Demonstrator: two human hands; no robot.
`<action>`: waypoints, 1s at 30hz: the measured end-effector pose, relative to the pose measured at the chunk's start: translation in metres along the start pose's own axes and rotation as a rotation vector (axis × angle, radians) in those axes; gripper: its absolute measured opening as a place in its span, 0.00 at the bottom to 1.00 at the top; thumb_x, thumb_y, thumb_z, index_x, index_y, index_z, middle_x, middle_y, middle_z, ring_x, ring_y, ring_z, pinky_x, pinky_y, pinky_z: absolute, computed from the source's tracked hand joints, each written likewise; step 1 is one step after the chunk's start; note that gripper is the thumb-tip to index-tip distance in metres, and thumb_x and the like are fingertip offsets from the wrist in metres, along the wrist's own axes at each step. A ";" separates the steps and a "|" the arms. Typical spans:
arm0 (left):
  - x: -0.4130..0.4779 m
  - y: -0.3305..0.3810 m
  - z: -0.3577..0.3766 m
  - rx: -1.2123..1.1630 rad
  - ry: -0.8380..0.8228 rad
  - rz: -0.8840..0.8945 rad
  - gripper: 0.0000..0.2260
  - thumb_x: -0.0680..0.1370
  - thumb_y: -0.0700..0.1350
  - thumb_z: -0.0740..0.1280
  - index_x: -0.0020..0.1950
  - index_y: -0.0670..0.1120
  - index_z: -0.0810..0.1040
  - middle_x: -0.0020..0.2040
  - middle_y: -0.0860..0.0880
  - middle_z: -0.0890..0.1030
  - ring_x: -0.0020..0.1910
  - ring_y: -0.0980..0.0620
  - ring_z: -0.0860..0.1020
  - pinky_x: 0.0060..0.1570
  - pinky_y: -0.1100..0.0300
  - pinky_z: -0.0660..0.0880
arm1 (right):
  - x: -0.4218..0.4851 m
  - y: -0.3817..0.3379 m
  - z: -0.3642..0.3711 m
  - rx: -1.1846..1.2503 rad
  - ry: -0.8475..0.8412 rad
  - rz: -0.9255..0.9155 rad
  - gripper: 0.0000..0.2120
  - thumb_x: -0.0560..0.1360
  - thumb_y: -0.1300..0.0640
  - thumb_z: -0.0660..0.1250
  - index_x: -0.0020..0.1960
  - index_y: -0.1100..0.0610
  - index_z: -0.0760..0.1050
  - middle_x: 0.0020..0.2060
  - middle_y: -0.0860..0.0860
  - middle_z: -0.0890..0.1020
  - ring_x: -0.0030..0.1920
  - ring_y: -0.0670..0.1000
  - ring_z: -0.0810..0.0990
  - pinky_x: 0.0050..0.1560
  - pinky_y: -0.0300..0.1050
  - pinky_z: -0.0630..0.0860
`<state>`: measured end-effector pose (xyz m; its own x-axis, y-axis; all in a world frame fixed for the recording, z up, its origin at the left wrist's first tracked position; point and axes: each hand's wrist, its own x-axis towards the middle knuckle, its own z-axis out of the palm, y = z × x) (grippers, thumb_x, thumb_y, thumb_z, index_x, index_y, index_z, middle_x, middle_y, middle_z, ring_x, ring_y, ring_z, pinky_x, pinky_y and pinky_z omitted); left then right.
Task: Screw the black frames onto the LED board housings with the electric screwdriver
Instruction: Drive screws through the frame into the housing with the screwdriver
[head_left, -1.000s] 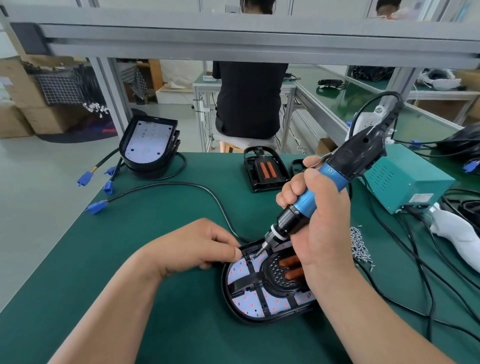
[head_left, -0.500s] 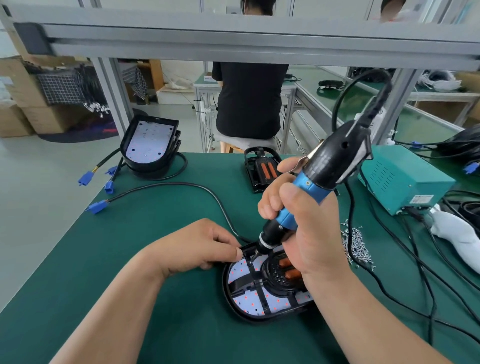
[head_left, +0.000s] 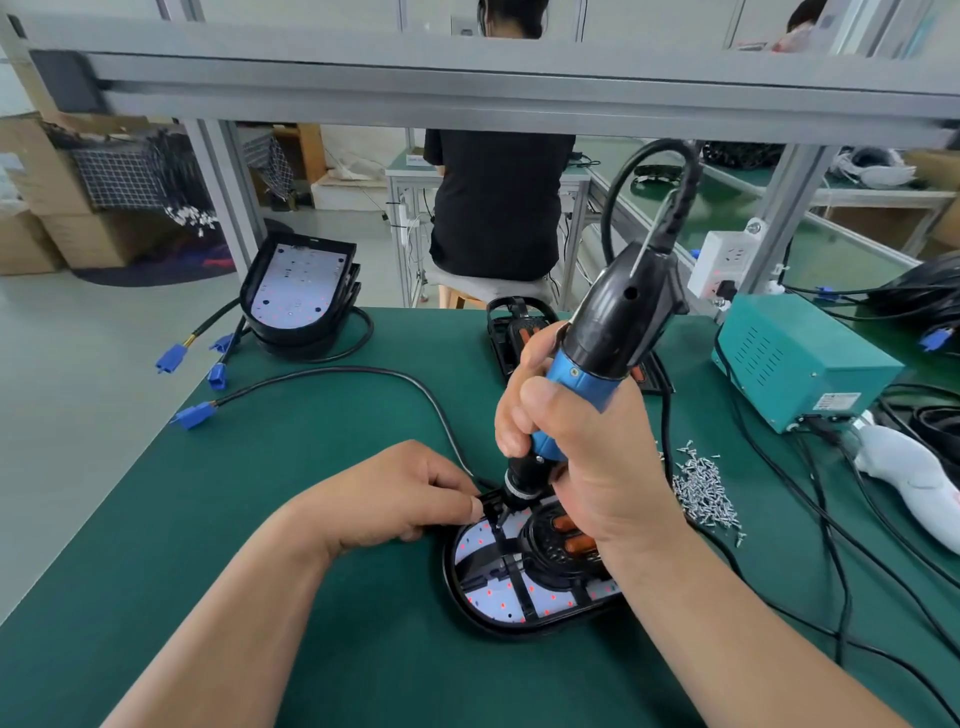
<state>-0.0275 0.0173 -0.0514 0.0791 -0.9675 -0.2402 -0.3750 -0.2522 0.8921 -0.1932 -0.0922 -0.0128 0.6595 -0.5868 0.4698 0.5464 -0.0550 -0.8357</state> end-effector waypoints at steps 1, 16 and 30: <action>0.000 0.000 0.000 0.003 -0.002 0.003 0.09 0.79 0.45 0.72 0.40 0.43 0.84 0.31 0.48 0.65 0.30 0.51 0.60 0.29 0.60 0.58 | 0.000 0.001 0.000 0.000 -0.014 0.001 0.08 0.72 0.61 0.67 0.48 0.50 0.76 0.31 0.53 0.71 0.29 0.56 0.71 0.37 0.51 0.71; 0.004 -0.005 -0.001 0.006 -0.007 -0.001 0.12 0.75 0.52 0.72 0.47 0.44 0.87 0.36 0.46 0.74 0.28 0.52 0.64 0.30 0.60 0.61 | 0.001 0.002 -0.016 0.311 -0.036 -0.046 0.16 0.70 0.62 0.66 0.58 0.58 0.77 0.32 0.52 0.73 0.33 0.53 0.71 0.39 0.48 0.71; 0.023 -0.007 0.015 -0.554 0.162 -0.091 0.13 0.84 0.30 0.58 0.62 0.34 0.80 0.43 0.45 0.83 0.29 0.56 0.69 0.25 0.67 0.66 | 0.005 -0.002 -0.035 0.516 0.296 -0.058 0.10 0.77 0.59 0.59 0.55 0.56 0.75 0.34 0.50 0.72 0.34 0.50 0.70 0.40 0.44 0.72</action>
<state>-0.0369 -0.0025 -0.0690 0.2450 -0.9211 -0.3026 0.1750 -0.2650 0.9482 -0.2090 -0.1231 -0.0189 0.4896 -0.7986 0.3500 0.8065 0.2621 -0.5300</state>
